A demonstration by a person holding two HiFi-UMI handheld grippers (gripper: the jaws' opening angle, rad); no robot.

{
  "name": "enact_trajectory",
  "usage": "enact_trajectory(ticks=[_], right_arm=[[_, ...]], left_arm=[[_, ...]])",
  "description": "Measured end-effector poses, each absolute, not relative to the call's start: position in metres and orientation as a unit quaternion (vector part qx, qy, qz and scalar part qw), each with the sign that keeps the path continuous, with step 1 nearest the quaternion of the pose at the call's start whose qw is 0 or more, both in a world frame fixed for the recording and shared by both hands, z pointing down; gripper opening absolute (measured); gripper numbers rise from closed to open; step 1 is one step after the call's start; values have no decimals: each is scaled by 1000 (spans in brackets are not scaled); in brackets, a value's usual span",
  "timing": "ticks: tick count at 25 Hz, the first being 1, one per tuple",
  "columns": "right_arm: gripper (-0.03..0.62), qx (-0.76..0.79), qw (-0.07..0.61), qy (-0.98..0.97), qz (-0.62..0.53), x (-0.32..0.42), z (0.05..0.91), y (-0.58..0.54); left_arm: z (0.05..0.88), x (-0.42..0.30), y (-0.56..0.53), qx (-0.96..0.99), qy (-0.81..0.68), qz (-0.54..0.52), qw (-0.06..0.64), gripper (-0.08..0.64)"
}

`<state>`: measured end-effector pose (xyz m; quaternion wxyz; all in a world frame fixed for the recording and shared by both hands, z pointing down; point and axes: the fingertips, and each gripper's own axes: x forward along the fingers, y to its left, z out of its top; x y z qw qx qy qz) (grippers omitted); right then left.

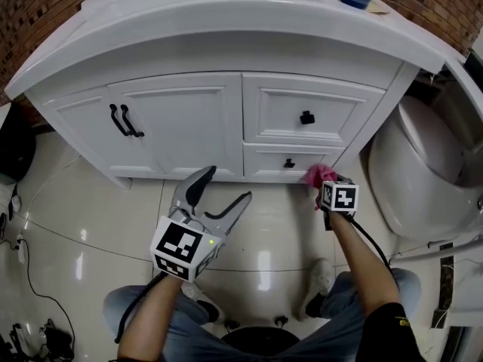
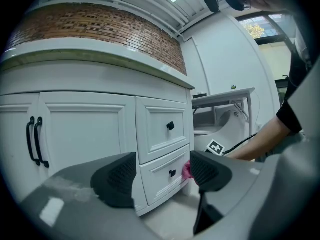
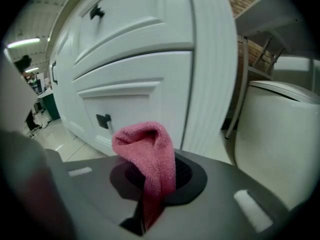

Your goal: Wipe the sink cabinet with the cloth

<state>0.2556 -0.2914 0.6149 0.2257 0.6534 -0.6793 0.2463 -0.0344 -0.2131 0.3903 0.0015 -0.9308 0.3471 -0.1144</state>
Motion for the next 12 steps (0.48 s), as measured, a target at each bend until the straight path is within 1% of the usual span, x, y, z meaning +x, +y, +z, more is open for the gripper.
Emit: enact_trajectory(ticks=[3, 5, 7, 10, 12], right_arm=[[40, 673, 216, -662, 249, 282, 612, -288], [40, 664, 219, -671, 247, 273, 617, -287], [40, 628, 227, -700, 252, 239, 630, -285], [40, 529, 230, -766, 284, 155, 653, -282], [40, 474, 226, -803, 283, 103, 653, -288]], left_arm=[[388, -31, -213, -932, 345, -113, 5, 342], [388, -31, -214, -931, 346, -114, 6, 342], [389, -31, -217, -930, 348, -114, 5, 342], [388, -35, -217, -929, 352, -111, -2, 342], [385, -35, -218, -929, 354, -107, -2, 342]])
